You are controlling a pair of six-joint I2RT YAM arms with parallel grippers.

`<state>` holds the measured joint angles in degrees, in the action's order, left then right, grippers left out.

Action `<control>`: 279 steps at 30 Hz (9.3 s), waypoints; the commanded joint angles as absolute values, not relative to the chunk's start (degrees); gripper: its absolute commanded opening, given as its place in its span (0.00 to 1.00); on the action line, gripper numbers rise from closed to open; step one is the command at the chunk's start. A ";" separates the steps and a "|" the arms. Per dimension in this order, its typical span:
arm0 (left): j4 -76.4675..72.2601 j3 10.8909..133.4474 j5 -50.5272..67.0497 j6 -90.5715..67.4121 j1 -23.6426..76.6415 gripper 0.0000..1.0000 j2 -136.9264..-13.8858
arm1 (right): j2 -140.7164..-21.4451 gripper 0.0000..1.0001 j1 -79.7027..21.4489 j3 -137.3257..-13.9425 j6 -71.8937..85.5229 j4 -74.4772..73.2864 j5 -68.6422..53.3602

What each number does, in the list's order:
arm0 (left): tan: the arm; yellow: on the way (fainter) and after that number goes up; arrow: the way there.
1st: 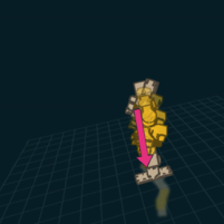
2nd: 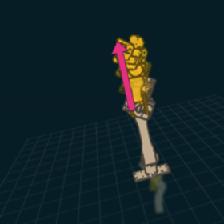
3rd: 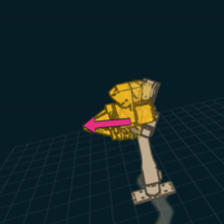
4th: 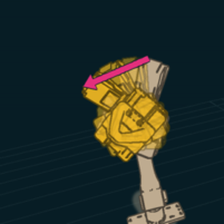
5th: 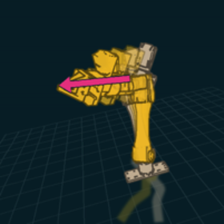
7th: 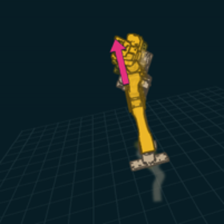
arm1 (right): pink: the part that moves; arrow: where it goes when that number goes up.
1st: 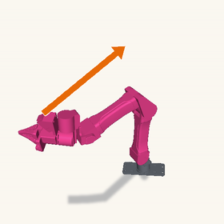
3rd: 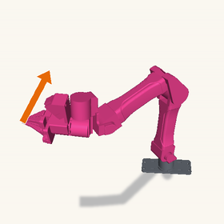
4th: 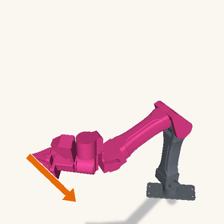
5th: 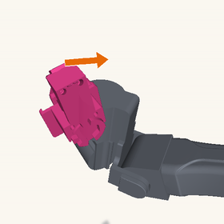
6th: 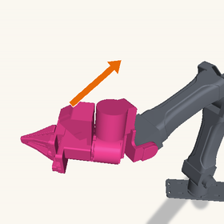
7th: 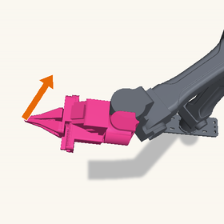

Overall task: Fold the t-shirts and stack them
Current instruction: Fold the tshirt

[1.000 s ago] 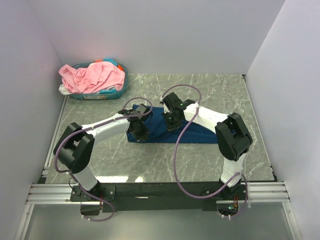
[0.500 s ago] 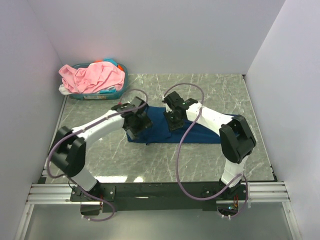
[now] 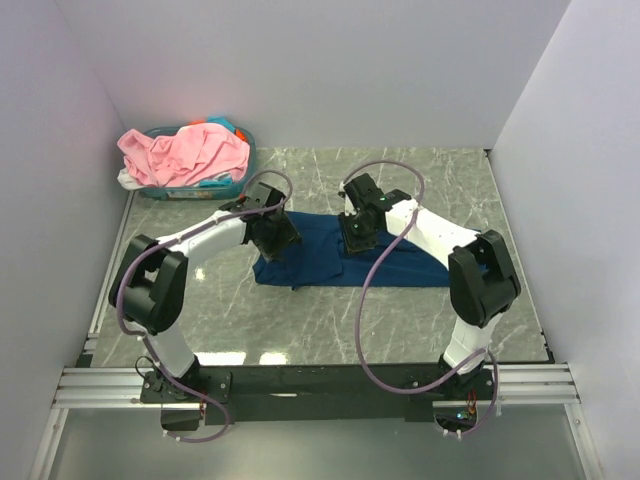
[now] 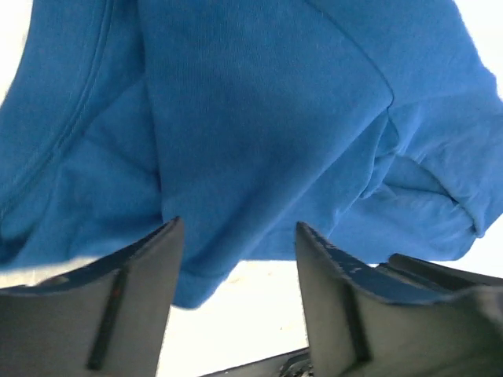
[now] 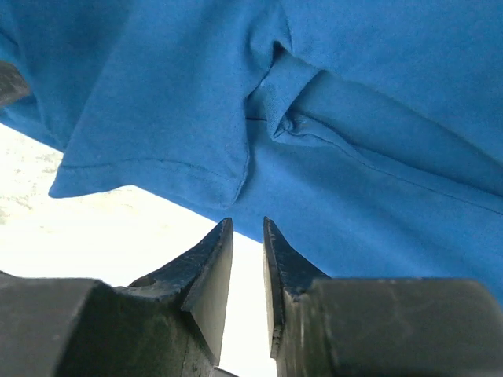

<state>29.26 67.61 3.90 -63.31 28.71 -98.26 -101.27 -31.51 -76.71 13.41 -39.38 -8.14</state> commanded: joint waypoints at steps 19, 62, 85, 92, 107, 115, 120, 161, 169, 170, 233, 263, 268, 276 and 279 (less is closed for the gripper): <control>13.71 67.76 14.15 -59.06 24.79 0.56 -107.58 | -109.86 0.36 -30.94 -75.85 13.62 -38.14 -16.17; 19.25 69.52 9.67 -54.76 23.82 0.60 -110.22 | -106.79 0.20 -25.31 -74.44 12.66 -41.22 -19.78; 22.68 87.80 14.58 -51.42 25.05 0.67 -113.98 | -113.28 0.25 -5.80 -90.61 13.71 -42.80 -10.20; 24.52 91.05 18.19 -50.10 25.05 0.66 -120.76 | -116.45 0.25 -5.19 -88.16 13.80 -41.31 -9.93; 29.52 104.74 18.11 -44.74 21.80 0.67 -134.46 | -117.69 0.25 -4.39 -82.18 13.62 -43.59 -6.86; 31.56 117.59 20.73 -39.29 20.57 0.67 -143.60 | -114.00 0.25 -4.39 -76.83 16.78 -46.14 -7.90; 29.89 123.75 23.90 -35.78 20.48 0.65 -147.65 | -111.10 0.25 -4.57 -71.73 19.07 -45.80 -12.30; 17.66 101.77 33.58 -54.85 20.83 0.67 -132.97 | -108.02 0.24 -5.71 -71.37 16.26 -51.15 -2.81; 21.44 108.36 30.50 -49.41 20.13 0.67 -138.86 | -109.95 0.24 -6.76 -67.77 17.05 -49.92 -4.57; 22.14 108.98 30.15 -48.87 20.04 0.67 -139.39 | -109.95 0.24 -7.12 -67.33 17.14 -49.75 -4.92; 9.40 108.72 33.40 -56.78 18.46 0.64 -141.85 | -107.92 0.24 -34.10 -64.59 20.92 -42.63 -20.91; -13.00 118.48 35.86 -56.25 17.31 0.68 -142.31 | -100.83 0.27 -36.21 -72.62 18.46 -50.62 -14.59; -9.42 114.27 32.18 -53.53 18.36 0.68 -132.92 | -92.31 0.35 -36.21 -64.36 21.17 -50.36 -13.98; 5.36 89.07 14.95 -39.90 25.04 0.69 -108.22 | -82.01 0.39 -36.91 -53.62 25.92 -44.57 -15.20; 5.80 74.30 9.77 -41.39 28.81 0.68 -96.80 | -79.99 0.41 -38.23 -50.28 26.89 -42.19 -16.78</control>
